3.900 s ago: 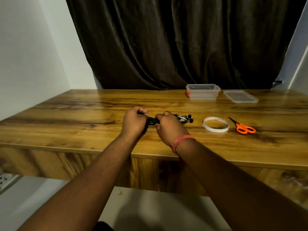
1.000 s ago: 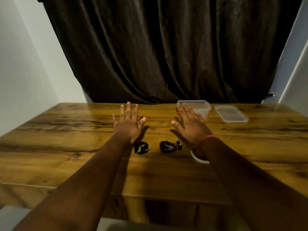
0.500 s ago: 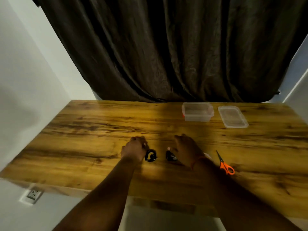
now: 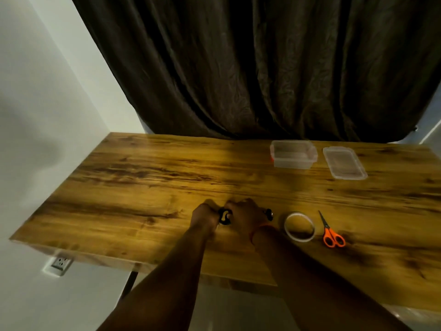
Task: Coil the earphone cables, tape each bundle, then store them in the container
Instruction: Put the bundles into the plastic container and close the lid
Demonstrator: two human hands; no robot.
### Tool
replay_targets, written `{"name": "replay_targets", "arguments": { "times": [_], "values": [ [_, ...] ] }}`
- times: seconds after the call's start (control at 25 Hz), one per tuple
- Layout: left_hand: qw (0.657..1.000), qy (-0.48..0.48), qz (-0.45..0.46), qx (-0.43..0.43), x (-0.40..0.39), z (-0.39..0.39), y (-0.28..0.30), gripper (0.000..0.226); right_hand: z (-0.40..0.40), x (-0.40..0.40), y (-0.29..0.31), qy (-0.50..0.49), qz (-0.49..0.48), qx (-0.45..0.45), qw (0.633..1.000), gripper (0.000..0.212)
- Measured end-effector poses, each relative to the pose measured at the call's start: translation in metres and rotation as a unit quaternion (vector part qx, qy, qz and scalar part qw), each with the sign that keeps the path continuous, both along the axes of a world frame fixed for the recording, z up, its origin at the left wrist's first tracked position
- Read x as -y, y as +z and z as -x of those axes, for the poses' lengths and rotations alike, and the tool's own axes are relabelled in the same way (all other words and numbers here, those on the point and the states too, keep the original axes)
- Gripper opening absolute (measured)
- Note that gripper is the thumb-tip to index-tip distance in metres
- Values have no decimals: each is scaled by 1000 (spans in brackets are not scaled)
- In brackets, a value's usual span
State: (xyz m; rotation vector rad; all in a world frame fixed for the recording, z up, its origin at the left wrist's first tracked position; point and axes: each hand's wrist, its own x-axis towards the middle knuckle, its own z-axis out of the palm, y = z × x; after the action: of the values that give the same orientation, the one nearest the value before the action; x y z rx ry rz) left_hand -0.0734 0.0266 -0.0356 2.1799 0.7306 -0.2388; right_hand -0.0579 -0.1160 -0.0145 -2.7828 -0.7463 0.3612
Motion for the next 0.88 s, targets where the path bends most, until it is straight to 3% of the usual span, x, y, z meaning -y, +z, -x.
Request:
{"name": "replay_targets", "arguments": {
  "times": [0.12, 0.28, 0.44, 0.68, 0.8, 0.88],
  "values": [
    [1000, 19, 24, -1, 2, -4, -3, 25, -2, -6, -3, -13, -45, -26, 999, 24],
    [999, 22, 45, 3, 14, -23, 4, 20, -20, 6, 4, -106, -185, -72, 974, 19],
    [975, 70, 194, 78, 52, -48, 34, 21, -43, 39, 26, -200, -279, -65, 937, 17],
    [946, 83, 281, 140, 94, -113, 60, 17, -111, 81, 37, -252, -289, -71, 921, 18],
    [954, 29, 271, 124, 97, -149, 55, 18, -124, 83, 37, -339, -344, -42, 874, 18],
    [951, -21, 287, 114, 101, -169, 48, 16, -128, 85, 42, -368, -336, -25, 867, 18]
  ]
}}
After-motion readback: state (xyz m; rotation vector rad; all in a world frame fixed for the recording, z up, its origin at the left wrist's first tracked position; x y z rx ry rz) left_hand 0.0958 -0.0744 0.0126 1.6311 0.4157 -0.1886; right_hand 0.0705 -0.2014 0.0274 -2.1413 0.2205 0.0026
